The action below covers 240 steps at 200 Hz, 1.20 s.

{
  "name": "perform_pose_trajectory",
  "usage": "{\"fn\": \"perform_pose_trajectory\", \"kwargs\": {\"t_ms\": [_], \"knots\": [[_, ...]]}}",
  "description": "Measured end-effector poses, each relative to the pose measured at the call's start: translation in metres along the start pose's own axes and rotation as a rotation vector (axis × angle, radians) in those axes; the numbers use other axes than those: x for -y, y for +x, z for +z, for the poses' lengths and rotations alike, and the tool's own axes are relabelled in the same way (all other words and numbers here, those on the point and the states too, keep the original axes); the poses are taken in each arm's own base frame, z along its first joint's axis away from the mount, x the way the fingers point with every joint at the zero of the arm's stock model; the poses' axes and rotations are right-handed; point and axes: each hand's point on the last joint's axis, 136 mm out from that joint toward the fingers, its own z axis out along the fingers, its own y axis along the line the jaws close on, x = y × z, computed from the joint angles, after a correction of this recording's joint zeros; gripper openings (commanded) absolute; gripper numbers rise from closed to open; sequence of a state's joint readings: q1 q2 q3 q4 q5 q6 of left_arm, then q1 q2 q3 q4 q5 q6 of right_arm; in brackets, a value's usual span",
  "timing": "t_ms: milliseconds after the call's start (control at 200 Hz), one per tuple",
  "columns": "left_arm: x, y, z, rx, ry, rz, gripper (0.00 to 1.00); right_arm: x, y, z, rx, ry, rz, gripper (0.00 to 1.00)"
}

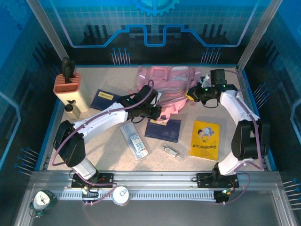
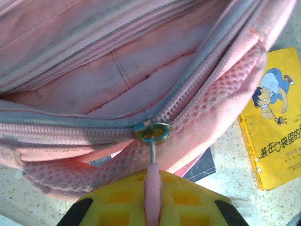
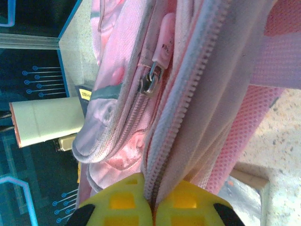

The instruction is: Pack the student bag

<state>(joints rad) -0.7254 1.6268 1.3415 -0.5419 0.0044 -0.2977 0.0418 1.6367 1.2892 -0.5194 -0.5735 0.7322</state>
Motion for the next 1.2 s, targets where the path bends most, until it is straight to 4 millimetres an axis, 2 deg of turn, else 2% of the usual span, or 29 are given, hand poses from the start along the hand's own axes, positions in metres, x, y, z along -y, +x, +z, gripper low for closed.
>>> {"fn": "perform_pose_trajectory", "kwargs": {"t_ms": [45, 115, 195, 255, 350, 480, 550, 630, 815, 906, 1076, 1116, 1201], "knots": [[0.004, -0.002, 0.001, 0.002, 0.007, -0.009, 0.00, 0.000, -0.005, 0.004, -0.006, 0.004, -0.003, 0.14], [0.015, -0.007, 0.006, 0.001, 0.019, -0.018, 0.00, 0.004, -0.016, 0.010, -0.005, 0.024, -0.010, 0.22], [0.031, -0.016, 0.016, -0.001, 0.034, -0.025, 0.00, 0.010, -0.032, 0.011, 0.022, 0.057, -0.023, 0.51], [0.041, -0.022, 0.025, -0.003, 0.045, -0.023, 0.00, 0.015, -0.040, 0.005, 0.047, 0.074, -0.027, 0.65], [0.052, -0.023, 0.038, -0.019, 0.052, -0.029, 0.00, 0.014, -0.040, -0.011, 0.077, 0.076, -0.048, 0.76], [0.061, -0.023, 0.049, -0.046, 0.065, -0.037, 0.00, 0.002, -0.014, -0.040, 0.096, 0.043, -0.066, 0.85], [0.066, -0.027, 0.053, -0.045, 0.074, -0.038, 0.00, -0.004, 0.007, -0.050, 0.078, -0.005, -0.055, 0.87], [0.071, -0.030, 0.054, -0.041, 0.083, -0.036, 0.00, -0.004, 0.026, -0.050, 0.044, -0.045, -0.015, 0.87], [0.082, -0.032, 0.057, -0.040, 0.101, -0.025, 0.00, 0.027, 0.053, -0.027, -0.018, -0.033, 0.148, 0.84], [0.085, -0.030, 0.059, -0.048, 0.107, -0.021, 0.00, 0.035, 0.056, -0.018, -0.021, -0.013, 0.196, 0.84], [0.086, -0.027, 0.061, -0.060, 0.105, -0.019, 0.00, 0.029, 0.052, 0.006, -0.032, 0.029, 0.188, 0.85], [0.086, -0.027, 0.062, -0.063, 0.103, -0.019, 0.00, 0.030, 0.051, 0.010, -0.035, 0.040, 0.185, 0.80], [0.084, -0.026, 0.063, -0.071, 0.096, -0.019, 0.00, 0.035, 0.049, 0.018, -0.036, 0.066, 0.183, 0.63]]}}
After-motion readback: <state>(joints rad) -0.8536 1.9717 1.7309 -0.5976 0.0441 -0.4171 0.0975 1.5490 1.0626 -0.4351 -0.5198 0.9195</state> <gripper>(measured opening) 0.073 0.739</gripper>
